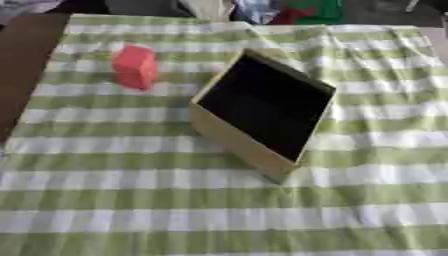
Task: Pick up objects on the table and place them in the box.
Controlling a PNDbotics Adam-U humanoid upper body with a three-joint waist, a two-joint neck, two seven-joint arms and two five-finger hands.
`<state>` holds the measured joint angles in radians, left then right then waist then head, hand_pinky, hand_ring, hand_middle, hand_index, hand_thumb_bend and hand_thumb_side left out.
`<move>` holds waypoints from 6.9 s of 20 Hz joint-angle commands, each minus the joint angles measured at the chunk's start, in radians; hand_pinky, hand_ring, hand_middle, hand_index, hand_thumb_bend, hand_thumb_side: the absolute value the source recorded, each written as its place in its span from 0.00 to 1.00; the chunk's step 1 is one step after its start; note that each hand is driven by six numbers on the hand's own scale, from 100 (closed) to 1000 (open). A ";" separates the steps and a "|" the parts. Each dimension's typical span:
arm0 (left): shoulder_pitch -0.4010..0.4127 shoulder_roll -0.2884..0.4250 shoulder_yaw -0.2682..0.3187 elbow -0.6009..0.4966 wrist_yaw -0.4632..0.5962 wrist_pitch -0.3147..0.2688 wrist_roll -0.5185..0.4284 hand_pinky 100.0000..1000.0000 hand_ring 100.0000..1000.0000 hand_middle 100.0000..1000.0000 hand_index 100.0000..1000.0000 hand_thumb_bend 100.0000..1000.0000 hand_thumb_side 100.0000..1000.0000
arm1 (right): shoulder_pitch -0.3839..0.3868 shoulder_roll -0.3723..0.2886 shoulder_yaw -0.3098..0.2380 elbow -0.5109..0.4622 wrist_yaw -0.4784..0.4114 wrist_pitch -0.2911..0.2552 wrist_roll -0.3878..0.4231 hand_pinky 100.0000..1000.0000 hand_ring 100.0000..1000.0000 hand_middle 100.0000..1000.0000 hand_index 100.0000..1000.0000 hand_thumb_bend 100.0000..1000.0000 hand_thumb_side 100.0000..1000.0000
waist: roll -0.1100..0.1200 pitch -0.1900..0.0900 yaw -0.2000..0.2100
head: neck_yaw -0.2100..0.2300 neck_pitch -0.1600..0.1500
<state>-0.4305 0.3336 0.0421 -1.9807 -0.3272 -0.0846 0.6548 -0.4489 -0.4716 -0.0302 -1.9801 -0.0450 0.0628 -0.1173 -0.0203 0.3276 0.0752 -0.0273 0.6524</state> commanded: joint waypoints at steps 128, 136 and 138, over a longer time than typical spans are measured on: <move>-0.852 0.139 -0.145 1.159 -0.872 -0.057 -1.340 0.83 0.76 0.62 0.73 0.60 0.00 | -0.014 -0.034 0.029 -0.020 -0.028 0.022 0.044 0.90 0.75 0.64 0.88 0.00 0.48 | 0.025 0.053 -0.074 | 0.086 -0.083; -0.837 0.136 -0.139 1.174 -0.894 -0.065 -1.376 0.84 0.74 0.62 0.75 0.62 0.00 | -0.009 -0.031 0.021 -0.020 -0.026 0.019 0.035 0.90 0.75 0.65 0.88 0.00 0.48 | 0.022 0.053 -0.077 | 0.089 -0.090; -0.835 0.136 -0.136 1.172 -0.889 -0.062 -1.358 0.83 0.69 0.54 0.70 0.61 0.00 | -0.008 -0.029 0.021 -0.020 -0.026 0.020 0.035 0.90 0.75 0.64 0.88 0.00 0.48 | 0.021 0.052 -0.077 | 0.089 -0.090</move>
<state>-1.2582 0.4566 -0.1001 -0.8061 -1.2164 -0.1475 -0.7090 -0.4484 -0.4881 0.0003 -1.9801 -0.0679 0.0825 -0.0782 0.0041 0.4009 0.0000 0.0599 0.5726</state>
